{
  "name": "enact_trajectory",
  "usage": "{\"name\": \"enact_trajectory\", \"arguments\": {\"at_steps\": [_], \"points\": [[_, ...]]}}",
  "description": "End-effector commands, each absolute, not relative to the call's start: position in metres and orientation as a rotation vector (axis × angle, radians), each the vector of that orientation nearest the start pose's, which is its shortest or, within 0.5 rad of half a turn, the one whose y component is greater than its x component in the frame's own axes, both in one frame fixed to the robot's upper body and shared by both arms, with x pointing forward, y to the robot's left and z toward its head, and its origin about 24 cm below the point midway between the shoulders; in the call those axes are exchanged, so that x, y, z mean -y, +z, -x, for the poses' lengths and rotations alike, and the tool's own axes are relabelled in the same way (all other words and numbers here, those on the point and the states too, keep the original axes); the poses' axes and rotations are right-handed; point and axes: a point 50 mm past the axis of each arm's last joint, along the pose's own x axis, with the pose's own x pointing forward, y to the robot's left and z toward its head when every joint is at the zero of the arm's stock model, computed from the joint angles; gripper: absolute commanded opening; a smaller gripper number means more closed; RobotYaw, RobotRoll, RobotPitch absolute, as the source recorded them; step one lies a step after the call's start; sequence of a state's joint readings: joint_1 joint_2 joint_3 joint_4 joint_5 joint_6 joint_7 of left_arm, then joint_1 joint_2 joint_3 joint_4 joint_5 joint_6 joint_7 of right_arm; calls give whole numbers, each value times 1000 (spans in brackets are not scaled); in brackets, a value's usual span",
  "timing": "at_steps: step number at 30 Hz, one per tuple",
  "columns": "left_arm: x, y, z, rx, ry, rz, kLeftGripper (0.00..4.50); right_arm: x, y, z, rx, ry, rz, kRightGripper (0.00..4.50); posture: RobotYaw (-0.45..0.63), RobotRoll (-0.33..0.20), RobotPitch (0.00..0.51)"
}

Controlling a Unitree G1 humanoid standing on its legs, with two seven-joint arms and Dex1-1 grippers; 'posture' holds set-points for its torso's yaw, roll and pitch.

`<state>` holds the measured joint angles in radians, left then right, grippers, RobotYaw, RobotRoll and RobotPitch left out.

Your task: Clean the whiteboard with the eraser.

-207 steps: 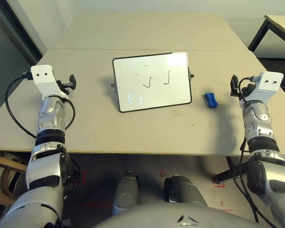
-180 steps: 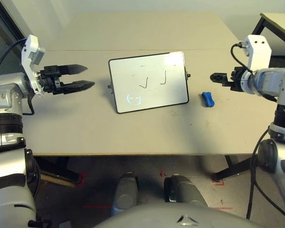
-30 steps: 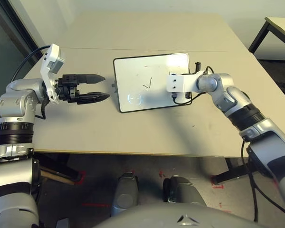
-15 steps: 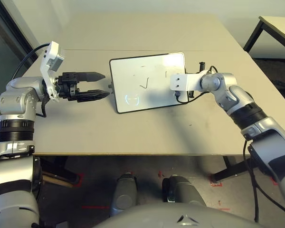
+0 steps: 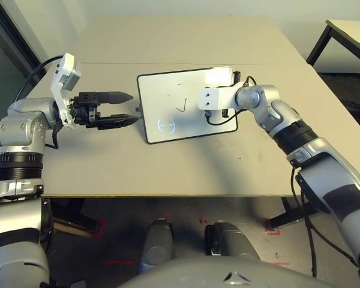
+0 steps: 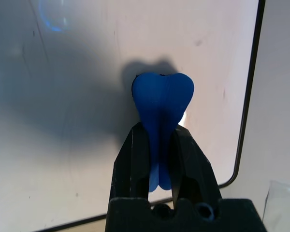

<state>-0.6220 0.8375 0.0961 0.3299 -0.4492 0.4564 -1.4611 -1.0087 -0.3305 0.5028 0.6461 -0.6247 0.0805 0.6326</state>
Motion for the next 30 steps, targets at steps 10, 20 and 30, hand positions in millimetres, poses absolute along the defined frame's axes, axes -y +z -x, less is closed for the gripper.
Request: {"name": "enact_trajectory", "arguments": {"at_steps": [10, 20, 30], "points": [[-260, 197, -302, -183, -1206, -151, 4500, 100, 148, -390, -135, 728, 1416, 368, 331, 0, 14], [-259, 198, -304, -182, -1211, -154, 4500, 141, 145, -388, -216, 668, 1438, 368, 319, 0, 17], [-260, 198, -304, -184, -1209, -155, 4500, 155, 151, -387, -226, 637, 1427, 368, 317, 0, 20]]}}
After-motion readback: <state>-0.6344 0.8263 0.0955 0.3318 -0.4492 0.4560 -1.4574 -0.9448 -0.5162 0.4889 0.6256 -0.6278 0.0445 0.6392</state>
